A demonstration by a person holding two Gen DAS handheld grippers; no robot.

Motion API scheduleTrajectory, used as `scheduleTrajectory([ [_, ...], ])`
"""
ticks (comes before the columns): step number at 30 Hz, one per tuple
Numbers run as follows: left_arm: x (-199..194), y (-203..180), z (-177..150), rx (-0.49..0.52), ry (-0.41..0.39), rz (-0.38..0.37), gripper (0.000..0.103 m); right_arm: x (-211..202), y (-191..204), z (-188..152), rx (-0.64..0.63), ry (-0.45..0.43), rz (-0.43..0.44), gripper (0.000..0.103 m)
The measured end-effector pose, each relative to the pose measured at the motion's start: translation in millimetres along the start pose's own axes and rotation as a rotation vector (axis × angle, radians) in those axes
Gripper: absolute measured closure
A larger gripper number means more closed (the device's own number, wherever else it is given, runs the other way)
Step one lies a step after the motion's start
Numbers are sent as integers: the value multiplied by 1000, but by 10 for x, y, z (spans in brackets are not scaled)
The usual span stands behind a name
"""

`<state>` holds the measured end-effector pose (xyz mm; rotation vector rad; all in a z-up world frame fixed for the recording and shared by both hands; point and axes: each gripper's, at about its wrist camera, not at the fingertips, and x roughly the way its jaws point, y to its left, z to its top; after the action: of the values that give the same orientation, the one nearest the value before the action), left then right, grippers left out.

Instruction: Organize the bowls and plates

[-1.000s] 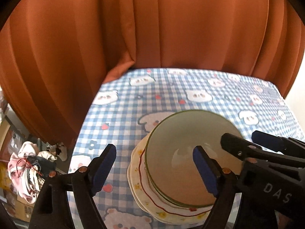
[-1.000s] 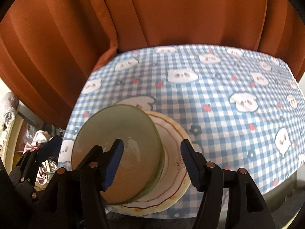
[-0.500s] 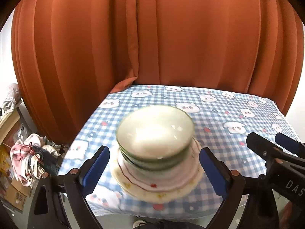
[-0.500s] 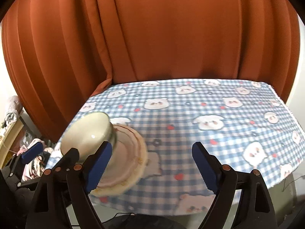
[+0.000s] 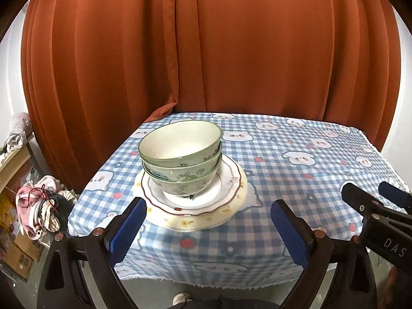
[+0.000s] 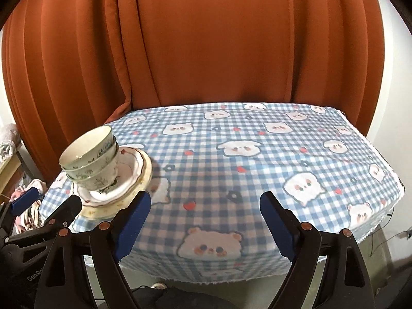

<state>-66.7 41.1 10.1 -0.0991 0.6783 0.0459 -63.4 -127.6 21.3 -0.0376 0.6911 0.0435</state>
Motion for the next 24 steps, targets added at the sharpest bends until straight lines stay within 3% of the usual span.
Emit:
scheduleTrajectory([
  [24,-183,-94,-70,13,-15,-44,0,-259,-111,-131,32,-21,-26,14],
])
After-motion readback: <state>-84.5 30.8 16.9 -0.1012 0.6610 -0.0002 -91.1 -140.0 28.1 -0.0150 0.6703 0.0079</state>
